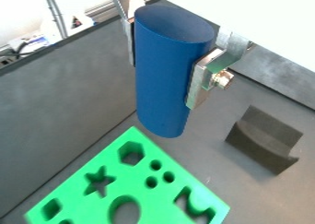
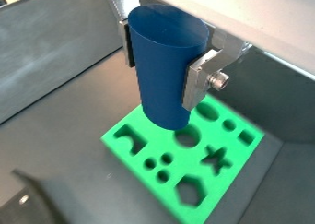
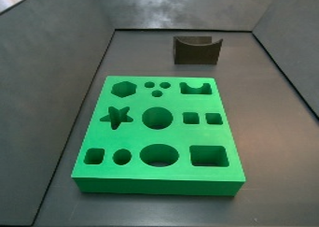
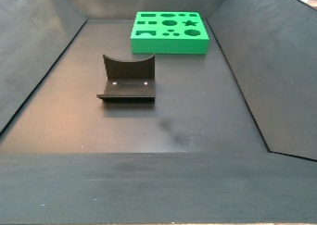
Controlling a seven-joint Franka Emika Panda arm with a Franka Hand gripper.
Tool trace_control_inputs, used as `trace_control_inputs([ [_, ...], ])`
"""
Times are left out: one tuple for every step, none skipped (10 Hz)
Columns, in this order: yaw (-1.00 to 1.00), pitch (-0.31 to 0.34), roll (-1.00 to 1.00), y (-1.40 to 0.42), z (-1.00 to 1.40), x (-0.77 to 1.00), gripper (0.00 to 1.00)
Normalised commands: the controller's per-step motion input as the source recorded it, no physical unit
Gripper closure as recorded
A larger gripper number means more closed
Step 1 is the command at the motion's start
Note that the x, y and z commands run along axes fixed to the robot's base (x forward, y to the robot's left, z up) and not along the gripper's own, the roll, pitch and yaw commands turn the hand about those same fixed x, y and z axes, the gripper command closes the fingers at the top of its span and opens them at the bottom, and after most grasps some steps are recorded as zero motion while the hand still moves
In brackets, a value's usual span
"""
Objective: Pick up the oval object. Move up. Move to above the board. Insert the oval object.
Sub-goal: Move to above the board, then insert the oval object.
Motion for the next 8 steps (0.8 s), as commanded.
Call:
trace_control_inputs([
  [0.01, 0.055, 0.00, -0.44, 0.18, -0.02, 1.00],
  [0.01, 0.065, 0.00, -0.26, 0.11, 0.01, 1.00],
  [0.00, -0.006, 0.00, 0.00, 0.00, -0.01, 1.00],
  [0.00, -0.057, 0.00, -0.04, -0.03, -0.02, 1.00],
  [0.00, -0.089, 0.01, -0.26, -0.11, -0.01, 1.00],
  [0.03, -0.114, 0.01, -0.31, -0.22, 0.02, 1.00],
  [0.00, -0.141, 0.03, -0.33, -0.34, 0.00, 1.00],
  [0.00, -0.164, 0.07, -0.35, -0.41, 0.00, 1.00],
])
